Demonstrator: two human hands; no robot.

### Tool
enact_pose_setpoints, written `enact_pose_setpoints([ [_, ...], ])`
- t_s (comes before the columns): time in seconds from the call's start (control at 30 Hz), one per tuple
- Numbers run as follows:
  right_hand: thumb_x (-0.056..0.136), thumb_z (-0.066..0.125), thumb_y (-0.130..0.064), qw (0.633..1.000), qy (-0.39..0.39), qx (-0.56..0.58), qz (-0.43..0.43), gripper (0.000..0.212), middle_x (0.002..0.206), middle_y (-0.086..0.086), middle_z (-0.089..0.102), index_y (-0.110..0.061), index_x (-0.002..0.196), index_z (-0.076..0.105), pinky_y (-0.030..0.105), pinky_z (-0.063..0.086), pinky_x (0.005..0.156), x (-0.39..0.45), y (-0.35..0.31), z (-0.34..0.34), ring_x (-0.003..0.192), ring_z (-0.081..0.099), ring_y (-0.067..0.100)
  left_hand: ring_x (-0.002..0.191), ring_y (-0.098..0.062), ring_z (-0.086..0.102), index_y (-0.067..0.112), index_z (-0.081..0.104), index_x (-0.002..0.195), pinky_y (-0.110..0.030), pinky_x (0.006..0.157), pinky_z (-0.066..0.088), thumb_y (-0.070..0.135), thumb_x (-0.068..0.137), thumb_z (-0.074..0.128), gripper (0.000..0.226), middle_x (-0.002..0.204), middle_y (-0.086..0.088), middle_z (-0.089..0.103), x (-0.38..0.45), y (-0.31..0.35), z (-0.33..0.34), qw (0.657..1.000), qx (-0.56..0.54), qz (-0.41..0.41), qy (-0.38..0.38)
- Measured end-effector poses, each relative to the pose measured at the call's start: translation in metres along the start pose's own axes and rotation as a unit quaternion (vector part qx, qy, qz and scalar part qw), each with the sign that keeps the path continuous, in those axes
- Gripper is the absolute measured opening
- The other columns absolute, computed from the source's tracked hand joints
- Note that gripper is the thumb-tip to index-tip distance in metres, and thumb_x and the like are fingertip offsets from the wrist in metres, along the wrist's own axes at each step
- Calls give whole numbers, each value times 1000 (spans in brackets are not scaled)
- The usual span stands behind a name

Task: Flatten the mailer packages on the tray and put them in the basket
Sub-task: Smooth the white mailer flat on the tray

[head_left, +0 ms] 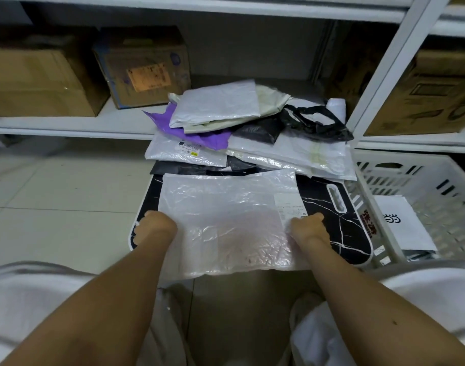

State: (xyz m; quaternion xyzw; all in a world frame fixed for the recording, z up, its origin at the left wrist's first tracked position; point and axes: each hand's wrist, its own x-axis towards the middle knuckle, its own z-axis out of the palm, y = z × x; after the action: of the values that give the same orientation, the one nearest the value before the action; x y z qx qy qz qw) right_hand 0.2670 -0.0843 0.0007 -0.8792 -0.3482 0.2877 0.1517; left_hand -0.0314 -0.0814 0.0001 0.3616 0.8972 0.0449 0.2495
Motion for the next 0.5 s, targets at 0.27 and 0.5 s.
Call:
enact_pose_setpoints([
  [0.27,88,55,-19,998,-7,4,-57,9,96,8,67,-13,81,57,41,56,79,-30,-8,-23,82,64,28,120,-39,49,1,49,129,-47,101,42,12,87,48,43,131,-21,50,-30,3,-27,997,-47,49,35],
  [0.5,91,51,-17,992,41,14,-119,8,108,11,65,-13,94,57,46,51,88,-65,-33,-57,95,62,33,117,-33,54,7,52,125,-42,95,44,12,89,49,37,125,-15,58,-74,25,-56,985,-35,136,101],
])
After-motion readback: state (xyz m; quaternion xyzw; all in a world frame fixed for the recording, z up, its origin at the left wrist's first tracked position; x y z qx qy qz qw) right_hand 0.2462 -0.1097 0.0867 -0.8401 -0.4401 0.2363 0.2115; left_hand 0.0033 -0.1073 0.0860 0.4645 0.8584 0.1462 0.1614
